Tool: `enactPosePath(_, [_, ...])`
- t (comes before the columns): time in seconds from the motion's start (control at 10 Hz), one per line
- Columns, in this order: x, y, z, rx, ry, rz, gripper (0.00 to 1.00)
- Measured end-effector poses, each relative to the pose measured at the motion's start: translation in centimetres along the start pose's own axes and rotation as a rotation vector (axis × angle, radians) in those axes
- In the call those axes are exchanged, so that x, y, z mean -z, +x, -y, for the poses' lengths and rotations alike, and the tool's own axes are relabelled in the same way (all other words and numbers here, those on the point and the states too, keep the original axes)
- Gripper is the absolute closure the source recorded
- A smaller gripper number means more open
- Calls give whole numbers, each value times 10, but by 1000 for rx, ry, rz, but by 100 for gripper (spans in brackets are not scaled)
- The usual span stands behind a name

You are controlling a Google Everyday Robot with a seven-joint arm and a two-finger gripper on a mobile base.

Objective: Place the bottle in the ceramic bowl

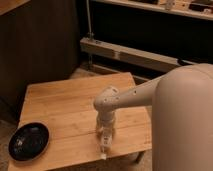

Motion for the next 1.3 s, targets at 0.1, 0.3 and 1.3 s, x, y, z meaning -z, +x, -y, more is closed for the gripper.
enactPosePath(0.1, [-8, 1, -3, 3, 9, -8, 36])
enactPosePath(0.3, [-14, 1, -6, 3, 8, -13, 51])
enactPosePath(1.3, [155, 11, -143, 365, -141, 238, 100])
